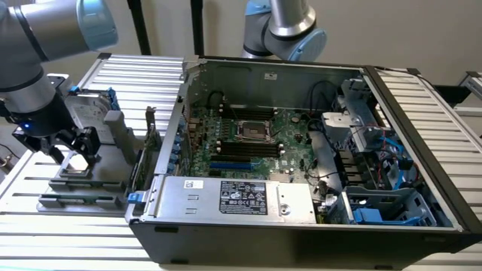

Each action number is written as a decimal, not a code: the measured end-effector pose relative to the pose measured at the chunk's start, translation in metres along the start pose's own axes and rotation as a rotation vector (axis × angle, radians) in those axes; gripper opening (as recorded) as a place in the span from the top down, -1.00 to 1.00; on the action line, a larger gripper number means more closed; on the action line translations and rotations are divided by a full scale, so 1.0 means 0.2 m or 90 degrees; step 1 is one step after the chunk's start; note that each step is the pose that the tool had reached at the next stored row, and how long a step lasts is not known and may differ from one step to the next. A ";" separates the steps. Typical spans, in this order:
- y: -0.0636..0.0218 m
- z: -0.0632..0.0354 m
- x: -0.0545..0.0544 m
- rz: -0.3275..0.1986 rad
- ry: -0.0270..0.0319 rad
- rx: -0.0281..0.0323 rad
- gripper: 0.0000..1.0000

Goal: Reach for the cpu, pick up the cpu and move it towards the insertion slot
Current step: 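Pick up the cpu and move it towards the insertion slot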

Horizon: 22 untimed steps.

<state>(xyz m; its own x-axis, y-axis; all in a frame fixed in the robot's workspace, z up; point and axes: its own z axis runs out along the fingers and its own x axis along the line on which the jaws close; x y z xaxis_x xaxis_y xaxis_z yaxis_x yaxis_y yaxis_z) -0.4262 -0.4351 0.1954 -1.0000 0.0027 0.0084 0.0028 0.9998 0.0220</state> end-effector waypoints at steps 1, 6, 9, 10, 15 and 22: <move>0.000 0.003 0.00 0.000 0.0000 0.0001 -0.42; 0.002 0.017 0.00 0.000 0.0001 0.0003 -0.42; 0.006 0.023 0.00 0.000 0.0002 0.0004 -0.42; 0.008 0.025 0.00 0.000 0.0001 0.0004 -0.42; 0.024 0.034 0.00 0.000 0.0001 0.0006 -0.42; 0.027 0.041 0.00 0.000 0.0014 0.0020 -0.42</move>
<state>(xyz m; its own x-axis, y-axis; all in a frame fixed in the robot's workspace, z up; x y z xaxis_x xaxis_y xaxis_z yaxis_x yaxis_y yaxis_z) -0.4265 -0.4295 0.1874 -0.9999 0.0027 0.0107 0.0029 0.9998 0.0189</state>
